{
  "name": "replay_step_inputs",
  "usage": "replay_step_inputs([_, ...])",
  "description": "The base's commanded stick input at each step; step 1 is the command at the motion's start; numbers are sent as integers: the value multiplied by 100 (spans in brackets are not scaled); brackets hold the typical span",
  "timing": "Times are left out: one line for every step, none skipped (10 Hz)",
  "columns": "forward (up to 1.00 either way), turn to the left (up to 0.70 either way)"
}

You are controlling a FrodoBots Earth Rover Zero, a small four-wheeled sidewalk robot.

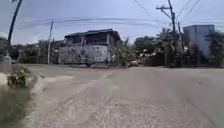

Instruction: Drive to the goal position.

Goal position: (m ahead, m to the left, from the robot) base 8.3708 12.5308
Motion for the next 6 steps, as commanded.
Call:
replay_step_inputs([100,40])
replay_step_inputs([100,40])
replay_step_inputs([100,5])
replay_step_inputs([100,0])
replay_step_inputs([100,0])
replay_step_inputs([100,0])
